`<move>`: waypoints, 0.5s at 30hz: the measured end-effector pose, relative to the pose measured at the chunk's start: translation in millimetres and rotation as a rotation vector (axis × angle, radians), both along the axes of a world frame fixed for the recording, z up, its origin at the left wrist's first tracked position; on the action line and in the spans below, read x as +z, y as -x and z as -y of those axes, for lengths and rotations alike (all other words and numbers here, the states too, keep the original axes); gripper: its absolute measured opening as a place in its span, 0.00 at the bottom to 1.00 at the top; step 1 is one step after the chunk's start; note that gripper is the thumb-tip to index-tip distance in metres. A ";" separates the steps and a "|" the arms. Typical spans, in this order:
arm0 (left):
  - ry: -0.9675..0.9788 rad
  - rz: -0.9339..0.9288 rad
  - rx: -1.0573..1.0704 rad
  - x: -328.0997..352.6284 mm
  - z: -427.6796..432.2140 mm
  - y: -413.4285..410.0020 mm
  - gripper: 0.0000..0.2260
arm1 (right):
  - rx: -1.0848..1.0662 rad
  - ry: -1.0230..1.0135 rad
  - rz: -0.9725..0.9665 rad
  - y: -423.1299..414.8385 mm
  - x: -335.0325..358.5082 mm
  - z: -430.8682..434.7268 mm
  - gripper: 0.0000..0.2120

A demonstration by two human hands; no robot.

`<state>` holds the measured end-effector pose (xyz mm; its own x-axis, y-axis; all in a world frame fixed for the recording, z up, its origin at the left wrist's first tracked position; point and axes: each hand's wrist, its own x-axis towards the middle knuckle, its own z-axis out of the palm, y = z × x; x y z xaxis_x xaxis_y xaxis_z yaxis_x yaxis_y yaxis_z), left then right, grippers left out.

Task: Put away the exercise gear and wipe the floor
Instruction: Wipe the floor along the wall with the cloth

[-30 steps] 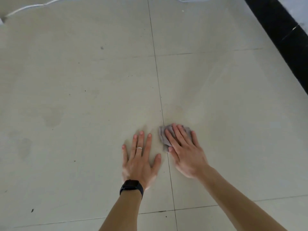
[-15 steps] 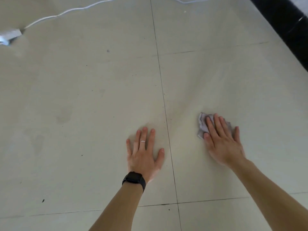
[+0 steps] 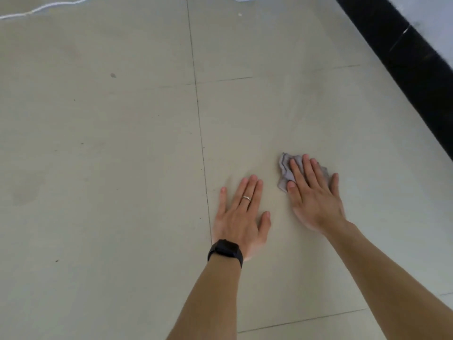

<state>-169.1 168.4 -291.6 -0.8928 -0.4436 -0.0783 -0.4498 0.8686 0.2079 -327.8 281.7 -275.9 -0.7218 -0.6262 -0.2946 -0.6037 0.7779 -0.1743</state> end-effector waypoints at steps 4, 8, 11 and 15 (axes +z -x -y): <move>-0.029 -0.016 0.000 -1.9 -2.3 3.0 0.32 | -0.174 0.014 0.001 35.6 1.3 23.1 0.27; -0.056 -0.007 0.003 -0.8 -0.4 3.5 0.33 | 0.308 0.020 -0.025 17.1 6.5 48.2 0.28; -0.081 0.001 0.017 1.4 1.1 3.4 0.33 | 0.390 0.027 -0.043 40.6 5.9 49.5 0.29; -0.077 0.007 0.010 0.6 1.2 5.1 0.33 | -0.144 0.002 -0.015 78.8 2.5 71.1 0.28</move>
<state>-174.1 167.2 -291.0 -0.8875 -0.4453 -0.1185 -0.4604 0.8453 0.2711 -406.6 210.5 -273.4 -0.8083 -0.5167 -0.2823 -0.4886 0.8562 -0.1678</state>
